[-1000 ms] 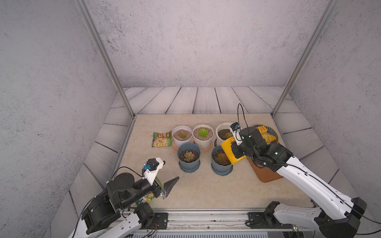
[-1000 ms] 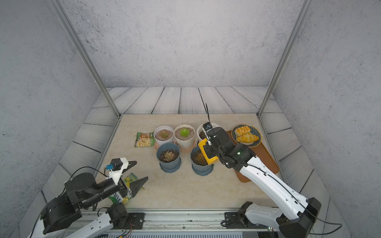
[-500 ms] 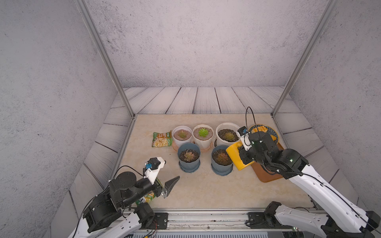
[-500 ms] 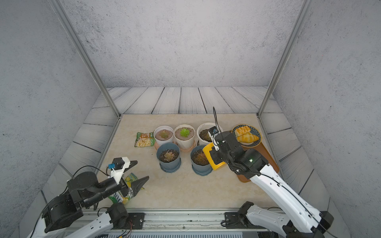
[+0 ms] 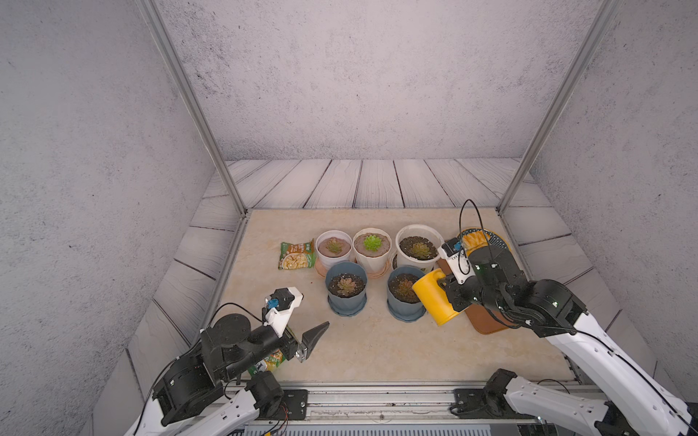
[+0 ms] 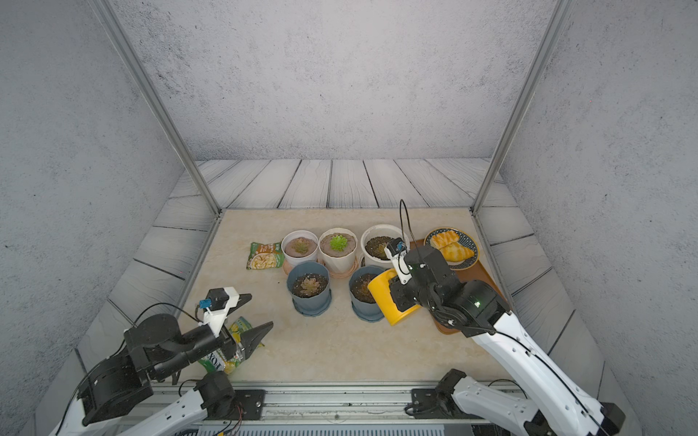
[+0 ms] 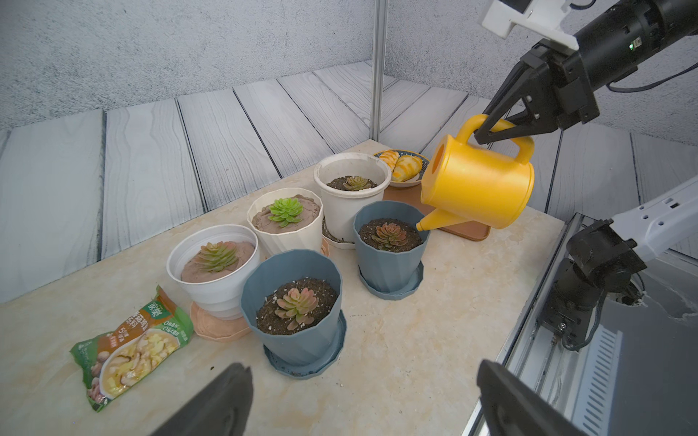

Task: Water the succulent around the soil edge
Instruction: Water the soil of the potted plant with water.

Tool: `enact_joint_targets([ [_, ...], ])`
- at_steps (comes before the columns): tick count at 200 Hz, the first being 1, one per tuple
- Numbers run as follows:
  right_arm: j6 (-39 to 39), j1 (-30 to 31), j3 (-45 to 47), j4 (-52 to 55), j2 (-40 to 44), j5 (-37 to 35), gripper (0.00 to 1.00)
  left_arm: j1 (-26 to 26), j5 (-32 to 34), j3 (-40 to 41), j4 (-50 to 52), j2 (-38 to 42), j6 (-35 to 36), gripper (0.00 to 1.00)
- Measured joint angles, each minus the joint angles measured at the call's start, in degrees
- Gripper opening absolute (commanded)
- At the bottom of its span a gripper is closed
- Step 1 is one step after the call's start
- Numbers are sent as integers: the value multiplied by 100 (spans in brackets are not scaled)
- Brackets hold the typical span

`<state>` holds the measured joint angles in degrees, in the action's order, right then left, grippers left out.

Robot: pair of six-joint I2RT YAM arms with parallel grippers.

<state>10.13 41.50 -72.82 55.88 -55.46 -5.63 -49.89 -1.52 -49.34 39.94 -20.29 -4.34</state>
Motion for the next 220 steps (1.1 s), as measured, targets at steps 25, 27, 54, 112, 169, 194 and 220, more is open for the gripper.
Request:
enact_joint_targets([
  [25, 72, -2, 2, -55, 11, 247, 0, 0, 20, 0, 9, 0, 0, 99],
  [27, 81, -2, 2, -66, 11, 267, 0, 0, 22, 0, 9, 0, 0, 98],
  [54, 168, 0, 87, -337, 9, 466, 0, 0, 24, 0, 13, 0, 0, 98],
  [112, 315, -2, 304, -977, -66, 557, 0, 0, 26, 0, 15, 0, 0, 98],
  [169, 339, 0, 393, -1510, -271, 398, 0, 0, 24, 0, 15, 0, 0, 98],
  [194, 337, -2, 579, -1759, -317, 199, 0, 0, 26, 0, 15, 0, 0, 98],
  [220, 332, -4, 968, -2164, -264, 37, 0, 0, 26, 0, 17, 0, 0, 98],
])
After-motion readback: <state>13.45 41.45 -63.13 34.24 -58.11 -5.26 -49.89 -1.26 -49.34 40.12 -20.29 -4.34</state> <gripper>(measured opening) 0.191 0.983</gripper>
